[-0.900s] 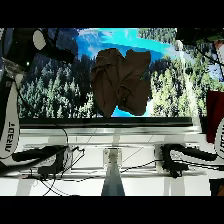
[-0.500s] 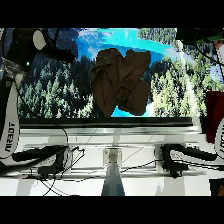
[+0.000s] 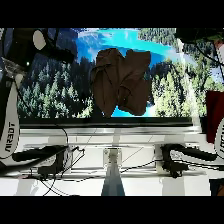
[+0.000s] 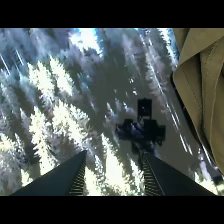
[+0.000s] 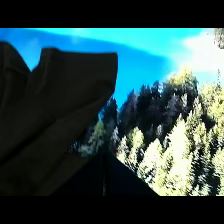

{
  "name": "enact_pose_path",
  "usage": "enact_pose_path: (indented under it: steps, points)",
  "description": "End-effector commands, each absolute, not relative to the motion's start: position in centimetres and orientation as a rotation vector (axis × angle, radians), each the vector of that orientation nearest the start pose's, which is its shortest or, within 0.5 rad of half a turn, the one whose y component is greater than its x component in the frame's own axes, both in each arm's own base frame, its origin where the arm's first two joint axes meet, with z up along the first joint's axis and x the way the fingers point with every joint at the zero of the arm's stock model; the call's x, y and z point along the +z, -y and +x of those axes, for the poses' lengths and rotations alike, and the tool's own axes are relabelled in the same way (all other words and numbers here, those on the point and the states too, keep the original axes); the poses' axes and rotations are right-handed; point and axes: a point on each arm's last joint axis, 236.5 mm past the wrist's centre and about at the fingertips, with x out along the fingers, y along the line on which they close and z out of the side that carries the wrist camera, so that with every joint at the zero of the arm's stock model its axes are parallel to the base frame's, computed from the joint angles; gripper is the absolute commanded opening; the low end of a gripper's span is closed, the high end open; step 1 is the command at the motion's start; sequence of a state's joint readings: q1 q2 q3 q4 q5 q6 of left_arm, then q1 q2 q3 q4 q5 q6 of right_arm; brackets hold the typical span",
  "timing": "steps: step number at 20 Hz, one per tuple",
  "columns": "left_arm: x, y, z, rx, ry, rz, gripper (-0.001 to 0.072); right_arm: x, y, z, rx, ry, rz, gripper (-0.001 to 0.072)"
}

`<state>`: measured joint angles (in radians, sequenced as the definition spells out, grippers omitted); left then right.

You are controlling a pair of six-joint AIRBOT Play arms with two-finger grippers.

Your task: Fold the clothes and pants, and hang the long-sleeved shirts on hangers.

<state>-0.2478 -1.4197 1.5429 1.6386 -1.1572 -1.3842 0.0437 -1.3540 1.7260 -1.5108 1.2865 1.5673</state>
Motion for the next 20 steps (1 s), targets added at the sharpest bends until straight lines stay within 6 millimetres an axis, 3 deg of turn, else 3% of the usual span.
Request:
enact_pose_path:
  steps: [1,3,5,7,9,11,12,15,17,20]
  points:
    - [9.6,10.3,46.1,-0.281,-1.003,0.349,0.0365,16.1,-3.8,42.9,0.184,-1.057,-0.099,0.0016]
    - [8.9,11.0,44.6,-0.301,-1.066,0.291,0.0365,14.4,-6.1,41.1,0.295,-1.111,-0.129,0.0016]
    - [8.6,10.5,43.3,-0.299,-1.123,0.299,0.0365,11.6,-8.7,37.9,0.431,-1.209,-0.237,0.0016]
    - [9.5,9.9,42.4,-0.288,-1.127,0.316,0.0365,8.0,-11.9,34.2,0.586,-1.306,-0.365,0.0016]
    - [12.4,9.2,42.2,-0.267,-1.050,0.327,0.0365,4.0,-14.9,30.6,0.743,-1.381,-0.501,0.0016]
    - [16.9,7.2,41.7,-0.200,-0.928,0.373,0.0365,0.6,-17.2,28.0,0.847,-1.399,-0.595,0.0031]
    - [19.3,5.9,41.2,-0.157,-0.869,0.400,0.0365,-0.8,-18.3,27.2,0.870,-1.389,-0.621,0.0101]
    - [25.7,2.2,38.4,-0.034,-0.719,0.457,0.0365,-3.5,-21.8,27.1,0.914,-1.267,-0.668,0.0460]
    - [28.4,1.6,36.6,-0.019,-0.651,0.444,0.0365,-3.9,-24.3,28.1,0.930,-1.160,-0.678,0.0462]
    - [30.3,1.2,35.0,-0.012,-0.598,0.429,0.0366,-4.6,-26.4,29.0,0.951,-1.078,-0.716,0.0463]
